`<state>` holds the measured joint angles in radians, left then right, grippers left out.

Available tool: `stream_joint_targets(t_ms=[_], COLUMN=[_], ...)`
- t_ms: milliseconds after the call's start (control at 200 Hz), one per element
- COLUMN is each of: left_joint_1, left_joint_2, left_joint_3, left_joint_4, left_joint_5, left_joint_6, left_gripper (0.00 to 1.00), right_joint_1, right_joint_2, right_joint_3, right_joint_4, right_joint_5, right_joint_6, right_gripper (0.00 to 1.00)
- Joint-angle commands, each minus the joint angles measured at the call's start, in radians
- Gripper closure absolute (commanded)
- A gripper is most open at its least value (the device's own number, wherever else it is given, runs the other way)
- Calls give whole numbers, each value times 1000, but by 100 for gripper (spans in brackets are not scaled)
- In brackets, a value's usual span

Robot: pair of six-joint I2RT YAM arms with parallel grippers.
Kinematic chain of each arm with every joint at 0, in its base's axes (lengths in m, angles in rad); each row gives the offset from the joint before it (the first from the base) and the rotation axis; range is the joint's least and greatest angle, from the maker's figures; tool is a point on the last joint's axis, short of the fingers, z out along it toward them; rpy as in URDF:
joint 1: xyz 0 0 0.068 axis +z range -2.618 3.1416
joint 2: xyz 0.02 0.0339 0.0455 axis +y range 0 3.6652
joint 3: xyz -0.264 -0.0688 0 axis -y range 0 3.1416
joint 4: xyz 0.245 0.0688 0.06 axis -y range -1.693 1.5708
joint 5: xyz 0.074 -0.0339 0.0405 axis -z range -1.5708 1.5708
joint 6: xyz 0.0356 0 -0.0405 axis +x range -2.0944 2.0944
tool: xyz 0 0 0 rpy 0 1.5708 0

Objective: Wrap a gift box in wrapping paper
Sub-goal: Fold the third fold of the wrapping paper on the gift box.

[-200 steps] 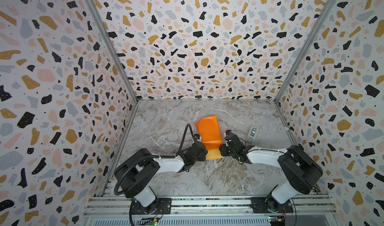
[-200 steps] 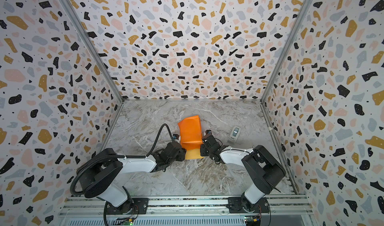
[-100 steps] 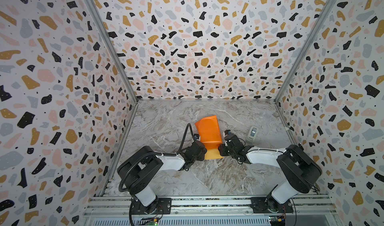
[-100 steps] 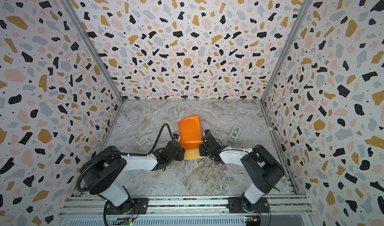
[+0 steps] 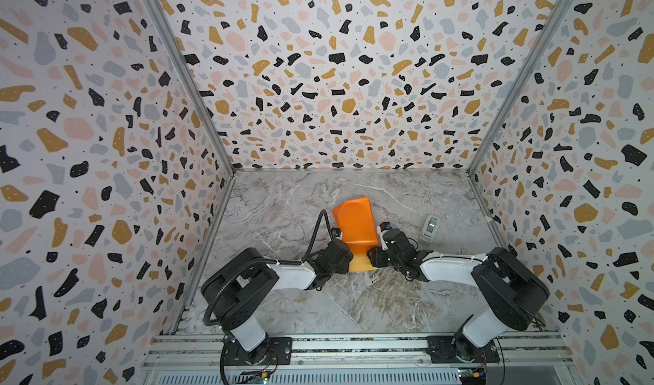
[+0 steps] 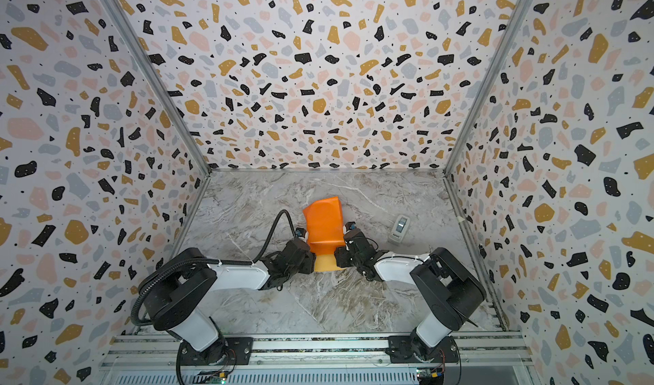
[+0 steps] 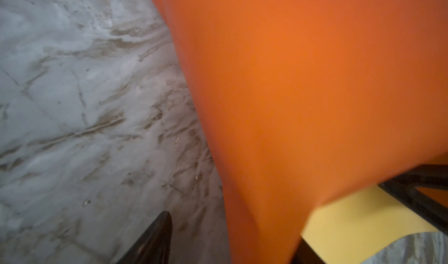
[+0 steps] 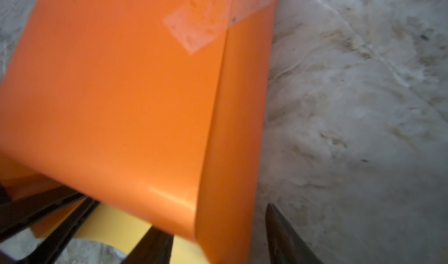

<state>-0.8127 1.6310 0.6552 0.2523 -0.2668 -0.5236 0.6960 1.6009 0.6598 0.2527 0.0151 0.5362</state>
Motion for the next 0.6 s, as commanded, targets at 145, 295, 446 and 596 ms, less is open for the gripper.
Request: stream_joint_targets(t_ms=[145, 295, 446, 596], left_joint_1=[4, 8, 11, 14], left_joint_2=[-157, -222, -294, -332], left_joint_3=[-11, -10, -29, -77], left_joint_4=[15, 20, 100, 250], left_joint_5=[-5, -56, -96, -49], left_joint_6=[94, 183, 416, 682], left_gripper=[31, 30, 31, 31], right_joint_1=[-9, -13, -23, -33], right_joint_2=[16, 18, 18, 20], right_joint_3=[22, 20, 23, 20], right_joint_4=[36, 41, 37, 39], right_joint_5=[13, 0, -16, -33], right_joint_6=[-6, -5, -15, -30], right_gripper=[42, 42, 42, 42])
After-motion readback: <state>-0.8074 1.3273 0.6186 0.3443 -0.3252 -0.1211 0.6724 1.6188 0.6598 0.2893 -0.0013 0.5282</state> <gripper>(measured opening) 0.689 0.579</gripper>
